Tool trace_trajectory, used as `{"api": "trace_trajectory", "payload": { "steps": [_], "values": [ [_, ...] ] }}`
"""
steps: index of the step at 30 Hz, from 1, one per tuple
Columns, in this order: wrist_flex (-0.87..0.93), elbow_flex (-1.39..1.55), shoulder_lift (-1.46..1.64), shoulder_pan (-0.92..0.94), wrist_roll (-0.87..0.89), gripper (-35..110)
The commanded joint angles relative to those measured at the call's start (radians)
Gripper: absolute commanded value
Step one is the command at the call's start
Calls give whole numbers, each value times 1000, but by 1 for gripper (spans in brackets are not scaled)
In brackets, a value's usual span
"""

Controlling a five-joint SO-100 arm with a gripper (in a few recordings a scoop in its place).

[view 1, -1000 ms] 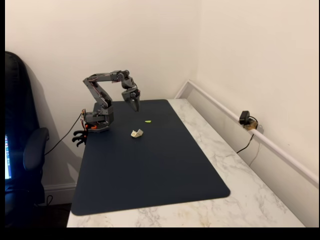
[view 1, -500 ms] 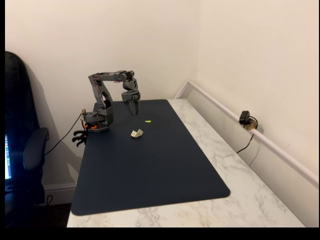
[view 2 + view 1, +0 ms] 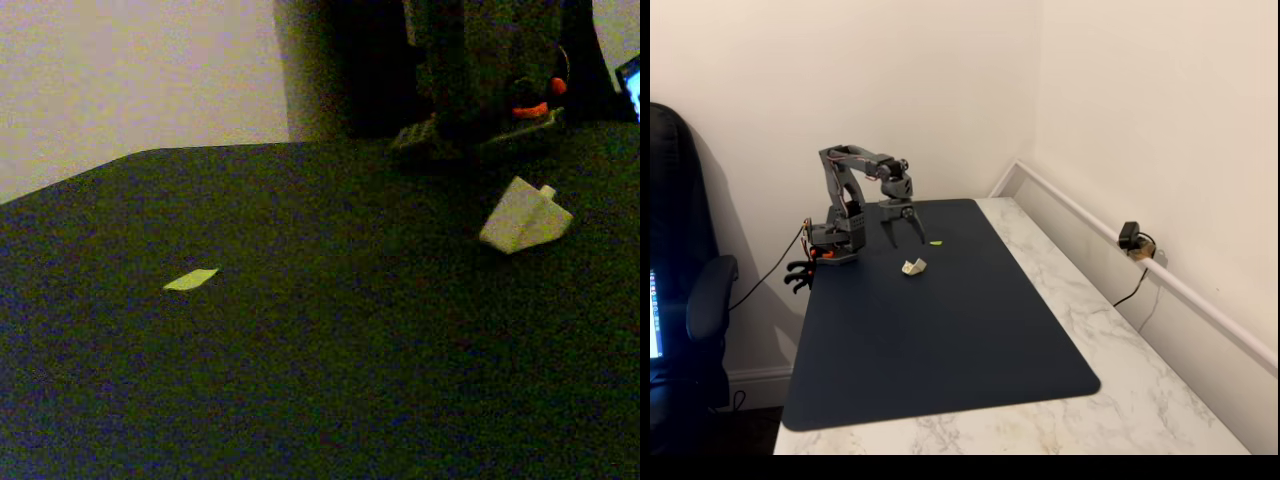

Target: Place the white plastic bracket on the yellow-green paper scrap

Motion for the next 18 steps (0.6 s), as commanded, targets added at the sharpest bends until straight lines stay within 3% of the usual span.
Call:
{"api": "trace_trajectory", "payload": {
  "steps": [1,18],
  "values": [
    [-43,38,52,-21,32,38],
    [-219,166,-44,15,-66,42]
  ]
}}
